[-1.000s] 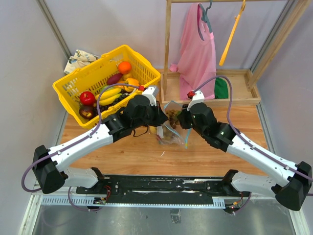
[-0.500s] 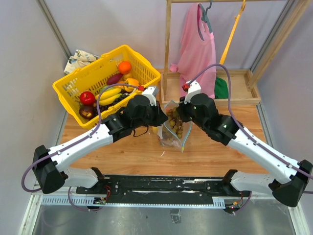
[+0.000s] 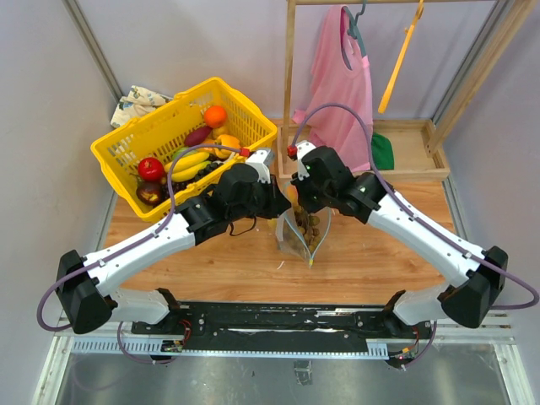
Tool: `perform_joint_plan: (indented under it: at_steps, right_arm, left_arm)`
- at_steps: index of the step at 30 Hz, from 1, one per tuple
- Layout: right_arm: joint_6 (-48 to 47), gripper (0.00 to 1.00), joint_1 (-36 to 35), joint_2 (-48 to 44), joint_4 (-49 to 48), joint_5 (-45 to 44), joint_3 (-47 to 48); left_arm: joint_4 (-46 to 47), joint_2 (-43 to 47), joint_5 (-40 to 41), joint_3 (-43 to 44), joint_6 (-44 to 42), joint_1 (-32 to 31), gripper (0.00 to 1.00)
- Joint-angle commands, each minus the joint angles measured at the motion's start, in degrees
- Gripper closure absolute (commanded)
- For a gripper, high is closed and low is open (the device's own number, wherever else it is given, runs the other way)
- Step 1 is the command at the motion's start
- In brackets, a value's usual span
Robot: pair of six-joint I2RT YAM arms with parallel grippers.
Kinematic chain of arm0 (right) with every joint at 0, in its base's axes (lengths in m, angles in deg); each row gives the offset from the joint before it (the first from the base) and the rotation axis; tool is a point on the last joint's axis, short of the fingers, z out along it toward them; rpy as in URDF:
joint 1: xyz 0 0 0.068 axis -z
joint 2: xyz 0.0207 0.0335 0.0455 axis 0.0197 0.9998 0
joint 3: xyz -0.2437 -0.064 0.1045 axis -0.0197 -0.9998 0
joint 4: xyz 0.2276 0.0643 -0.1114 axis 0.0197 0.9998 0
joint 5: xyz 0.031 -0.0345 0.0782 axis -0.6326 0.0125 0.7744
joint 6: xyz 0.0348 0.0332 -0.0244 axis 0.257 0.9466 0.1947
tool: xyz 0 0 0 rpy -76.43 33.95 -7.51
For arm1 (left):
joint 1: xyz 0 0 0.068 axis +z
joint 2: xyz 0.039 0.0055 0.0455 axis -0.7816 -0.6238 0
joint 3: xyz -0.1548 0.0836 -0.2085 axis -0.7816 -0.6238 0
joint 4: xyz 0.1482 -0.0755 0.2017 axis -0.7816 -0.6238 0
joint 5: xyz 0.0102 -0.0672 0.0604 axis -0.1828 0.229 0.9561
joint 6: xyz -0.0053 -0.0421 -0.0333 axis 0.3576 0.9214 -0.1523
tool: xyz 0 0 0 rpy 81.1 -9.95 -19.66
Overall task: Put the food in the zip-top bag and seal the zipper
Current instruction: Adjust the zipper food storage bag at the center of the board.
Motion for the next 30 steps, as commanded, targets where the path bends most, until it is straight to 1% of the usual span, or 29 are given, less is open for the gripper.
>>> perform_joint_plan:
  at_steps: [1,3,5,7,9,11,13,17,19,22,25,26,28,30]
  right_arm:
    - [-0.2,0.99,0.4,1.3,-2.0,2.9,-1.1]
    - [0.3,0.99,0.4,0.9,-7.3,2.4,-3.8]
    - [0.6,0.94,0.4,0.3,-13.1,1.0,-6.7]
    - [0.7,0.92,0.4,-0.1,-19.6,-0.2,-9.6]
    - [0.5,0.86,0.4,0.0,-23.5,-0.3,-11.6]
    - [0.3,0.82,0.4,0.4,-24.9,0.5,-12.1]
    - [-0.1,0.72,0.4,0.3,-24.3,1.3,-11.7]
    - [-1.5,0.55,0.4,-2.2,-21.8,1.9,-10.9]
    - [-2.2,0.48,0.4,-4.3,-20.8,2.2,-11.1]
    - [-3.1,0.41,0.4,-7.6,-18.4,2.3,-10.7]
    - [-4.0,0.35,0.4,-10.1,-16.2,2.5,-10.1]
    - [-4.3,0.34,0.4,-11.0,-15.7,2.6,-10.0]
    - [-4.5,0.35,0.4,-12.3,-14.3,2.5,-10.0]
    - [-4.5,0.38,0.4,-13.2,-12.4,2.4,-10.3]
  left_arm:
    - [2.4,0.2,-1.7,1.3,0.1,0.3,1.0]
    - [2.8,0.0,-2.4,1.0,0.3,0.3,1.0]
    - [3.1,-0.1,-2.8,0.8,0.4,0.3,1.0]
    - [3.4,0.1,-2.9,0.5,0.6,0.3,1.0]
    - [3.6,0.3,-2.9,0.1,0.8,0.3,0.99]
    - [3.7,0.6,-2.8,-0.1,0.9,0.3,1.0]
    - [3.6,0.9,-2.4,-0.4,1.0,0.3,1.0]
    - [3.4,1.6,-1.2,-0.7,1.3,0.4,1.0]
    - [3.2,1.6,-0.9,-0.7,1.4,0.6,1.0]
    - [3.0,1.7,-0.8,-0.7,1.5,0.7,1.0]
    - [3.0,1.6,-0.7,-0.8,1.6,0.8,1.0]
    - [3.0,1.7,-0.7,-0.7,1.7,0.8,1.0]
    - [3.0,1.7,-0.6,-0.7,1.8,0.8,1.0]
    - [2.9,1.7,-0.6,-0.7,1.8,0.9,1.0]
